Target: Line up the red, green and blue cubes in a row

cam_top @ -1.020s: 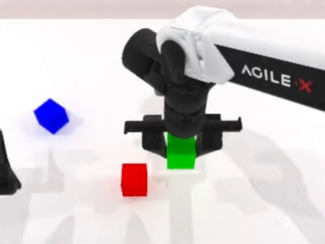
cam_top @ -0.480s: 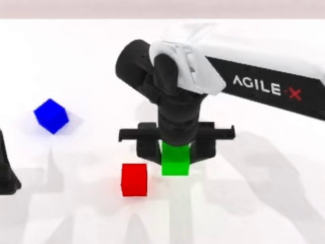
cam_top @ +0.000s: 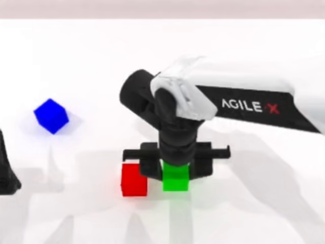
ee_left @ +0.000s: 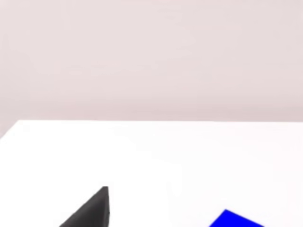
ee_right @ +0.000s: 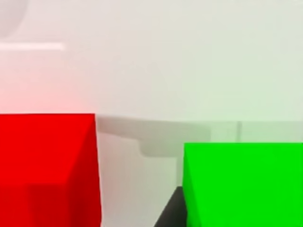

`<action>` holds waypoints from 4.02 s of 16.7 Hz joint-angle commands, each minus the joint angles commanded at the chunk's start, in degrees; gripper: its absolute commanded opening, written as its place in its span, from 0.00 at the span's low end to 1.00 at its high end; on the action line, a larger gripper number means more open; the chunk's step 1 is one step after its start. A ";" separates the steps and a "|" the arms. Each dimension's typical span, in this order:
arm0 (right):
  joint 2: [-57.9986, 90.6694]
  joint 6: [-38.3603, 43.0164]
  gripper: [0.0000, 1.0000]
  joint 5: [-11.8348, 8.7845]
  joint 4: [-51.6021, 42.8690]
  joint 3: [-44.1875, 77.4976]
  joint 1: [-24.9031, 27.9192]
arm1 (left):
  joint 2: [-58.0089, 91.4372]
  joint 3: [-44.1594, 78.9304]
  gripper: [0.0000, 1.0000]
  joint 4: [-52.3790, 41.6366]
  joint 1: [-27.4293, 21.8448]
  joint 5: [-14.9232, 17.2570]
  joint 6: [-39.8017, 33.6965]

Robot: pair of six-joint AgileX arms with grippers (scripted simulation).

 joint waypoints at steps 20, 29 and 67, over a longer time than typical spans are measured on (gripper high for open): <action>0.00 0.00 1.00 0.00 0.00 0.00 0.00 | 0.00 0.00 1.00 0.00 0.00 0.00 0.00; -1.11 0.01 1.00 -0.21 -3.65 3.29 0.29 | 0.00 0.00 1.00 0.00 0.00 0.00 0.00; -117.90 -45.72 1.00 -0.62 52.13 -86.80 -44.42 | 117.91 98.00 1.00 -66.12 -5.61 -0.01 30.69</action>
